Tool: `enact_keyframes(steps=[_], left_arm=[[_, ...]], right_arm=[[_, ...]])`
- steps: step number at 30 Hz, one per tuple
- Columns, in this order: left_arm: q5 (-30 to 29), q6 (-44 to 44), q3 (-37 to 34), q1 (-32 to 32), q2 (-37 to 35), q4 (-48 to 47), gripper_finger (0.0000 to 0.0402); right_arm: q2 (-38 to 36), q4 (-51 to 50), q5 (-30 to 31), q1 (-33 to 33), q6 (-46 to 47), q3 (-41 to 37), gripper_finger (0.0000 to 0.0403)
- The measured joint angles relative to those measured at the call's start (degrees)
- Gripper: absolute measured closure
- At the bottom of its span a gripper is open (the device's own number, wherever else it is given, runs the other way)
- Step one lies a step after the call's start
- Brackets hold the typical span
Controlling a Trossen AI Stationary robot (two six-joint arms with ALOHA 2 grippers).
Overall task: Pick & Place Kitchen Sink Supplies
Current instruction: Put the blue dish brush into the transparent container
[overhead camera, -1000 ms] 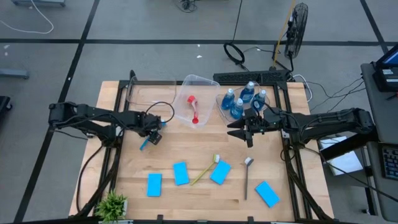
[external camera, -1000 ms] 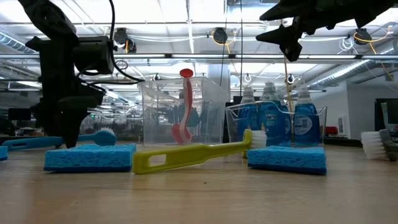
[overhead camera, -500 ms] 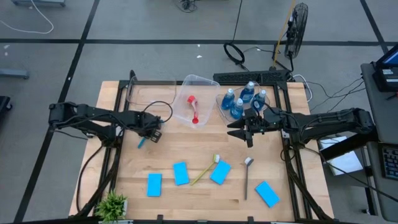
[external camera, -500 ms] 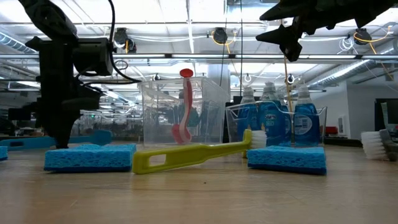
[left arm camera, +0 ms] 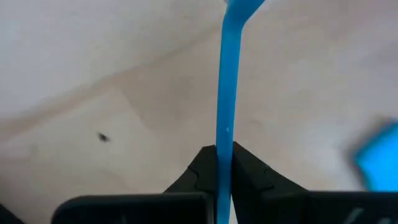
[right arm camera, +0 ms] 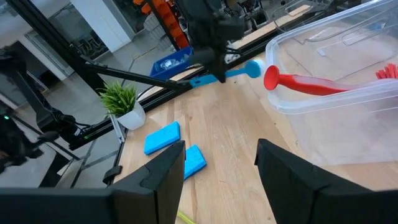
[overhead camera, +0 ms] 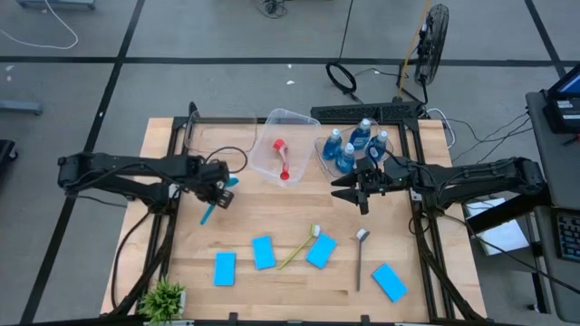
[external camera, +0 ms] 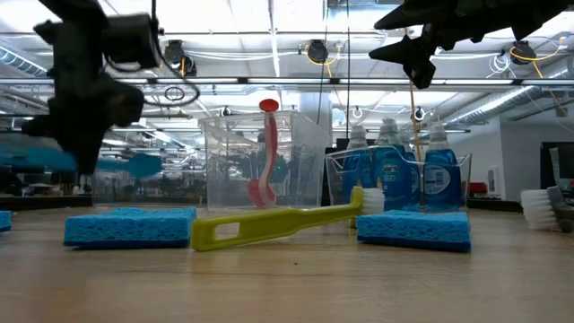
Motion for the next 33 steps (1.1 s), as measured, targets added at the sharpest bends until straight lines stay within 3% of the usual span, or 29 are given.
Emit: enact_keyframes(steps=[8,12,23,27,33], left_arm=[[7.4,7.4,7.9,-1.2,-8.4,2.9,0.0384],[12.2,11.0,8.8,-2.6,-12.5,15.4,0.0384],[12.5,15.2,8.8,-6.8,-14.2,49.7,0.0384],[6.4,12.3,8.8,-6.8,-14.1,57.5,0.0384],[-10.7,4.4,8.8,-6.8,-14.1,62.6,0.0384]], right_arm=[[0.0,0.0,0.0,0.0,-1.1,0.0,0.0218],[0.0,0.0,0.0,0.0,-1.4,0.0,0.0218],[0.0,0.0,0.0,0.0,-2.2,0.0,0.0218],[0.0,0.0,0.0,0.0,-2.5,0.0,0.0218],[0.0,0.0,0.0,0.0,-2.6,0.0,0.0218]])
